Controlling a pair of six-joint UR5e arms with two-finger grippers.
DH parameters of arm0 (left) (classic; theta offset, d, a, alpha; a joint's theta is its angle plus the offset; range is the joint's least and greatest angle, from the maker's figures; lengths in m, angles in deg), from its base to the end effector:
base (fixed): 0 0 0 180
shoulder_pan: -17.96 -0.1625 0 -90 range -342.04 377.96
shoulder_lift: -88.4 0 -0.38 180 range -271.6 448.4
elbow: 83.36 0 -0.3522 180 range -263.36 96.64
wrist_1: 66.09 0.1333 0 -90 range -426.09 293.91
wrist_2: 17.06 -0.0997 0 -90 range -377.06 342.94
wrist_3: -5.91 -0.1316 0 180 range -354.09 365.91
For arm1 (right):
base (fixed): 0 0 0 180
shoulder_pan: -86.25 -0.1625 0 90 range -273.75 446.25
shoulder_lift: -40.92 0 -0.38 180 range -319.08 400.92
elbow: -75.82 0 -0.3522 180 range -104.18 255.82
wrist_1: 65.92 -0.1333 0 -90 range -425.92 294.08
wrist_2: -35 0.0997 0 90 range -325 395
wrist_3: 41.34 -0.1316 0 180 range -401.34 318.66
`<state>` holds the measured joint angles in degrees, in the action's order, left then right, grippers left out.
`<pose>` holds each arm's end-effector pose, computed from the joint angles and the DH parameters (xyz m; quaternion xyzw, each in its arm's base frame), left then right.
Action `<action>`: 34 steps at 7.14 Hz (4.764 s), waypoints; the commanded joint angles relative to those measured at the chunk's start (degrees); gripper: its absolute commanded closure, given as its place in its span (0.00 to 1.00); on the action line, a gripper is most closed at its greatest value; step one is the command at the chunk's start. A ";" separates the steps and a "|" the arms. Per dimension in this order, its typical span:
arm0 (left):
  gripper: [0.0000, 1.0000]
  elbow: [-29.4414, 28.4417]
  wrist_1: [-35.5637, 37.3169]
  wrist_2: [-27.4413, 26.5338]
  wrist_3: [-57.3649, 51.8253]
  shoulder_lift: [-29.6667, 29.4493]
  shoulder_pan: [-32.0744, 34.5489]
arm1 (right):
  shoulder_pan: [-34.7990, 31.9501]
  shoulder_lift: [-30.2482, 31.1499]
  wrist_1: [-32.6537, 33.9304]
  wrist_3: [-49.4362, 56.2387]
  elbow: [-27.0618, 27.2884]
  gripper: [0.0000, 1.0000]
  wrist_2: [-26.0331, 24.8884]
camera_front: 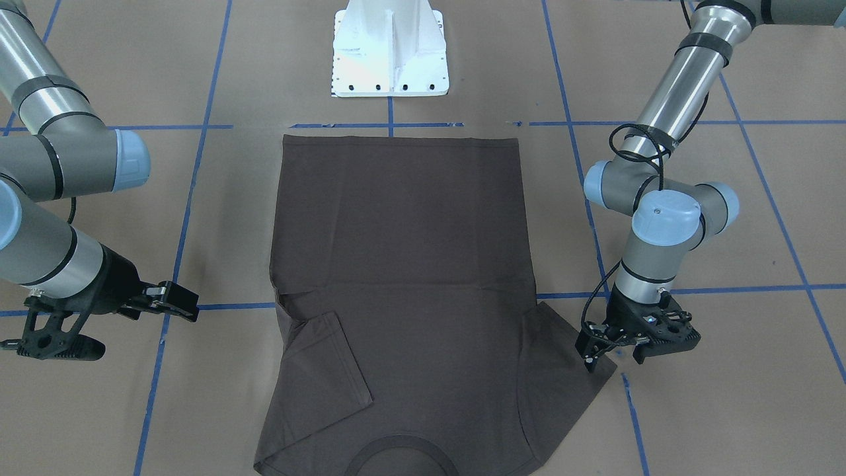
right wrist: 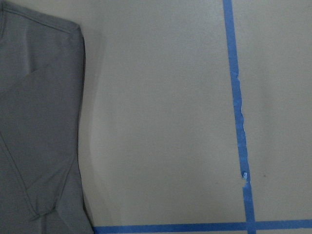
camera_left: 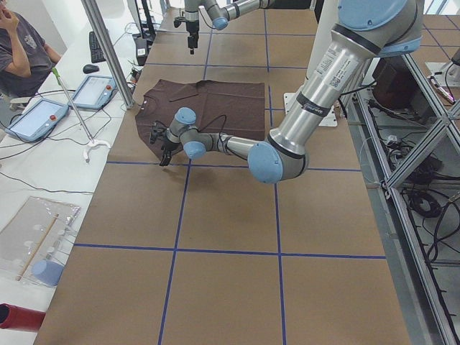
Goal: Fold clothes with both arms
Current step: 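Position the left gripper above the sleeve nearest it, then grasp the sleeve with the left gripper and fold it inward onto the body, then move both grippers down along the shirt sides toward the hem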
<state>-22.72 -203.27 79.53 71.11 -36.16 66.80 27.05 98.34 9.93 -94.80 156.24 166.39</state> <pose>0.3919 -0.6279 0.4444 0.2228 0.3836 -0.1618 0.8815 -0.3022 -0.5974 0.3636 -0.0037 -0.4483 0.0638 0.8916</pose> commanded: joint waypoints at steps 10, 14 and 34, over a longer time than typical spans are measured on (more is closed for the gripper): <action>0.77 0.09 -0.01 0.00 0.37 -0.25 -0.50 | -0.04 0.33 0.00 0.20 -0.35 0.00 0.00; 1.00 2.98 1.21 0.26 0.37 -0.33 -0.50 | -0.13 0.51 -0.09 0.29 -0.35 0.00 -0.09; 0.00 49.53 29.78 11.51 8.72 5.02 -11.83 | 9.71 21.69 -1.23 -15.80 33.38 0.00 -6.95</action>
<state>20.17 -174.42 90.83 80.13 -33.43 55.87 35.89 118.74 8.57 -109.19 185.60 159.20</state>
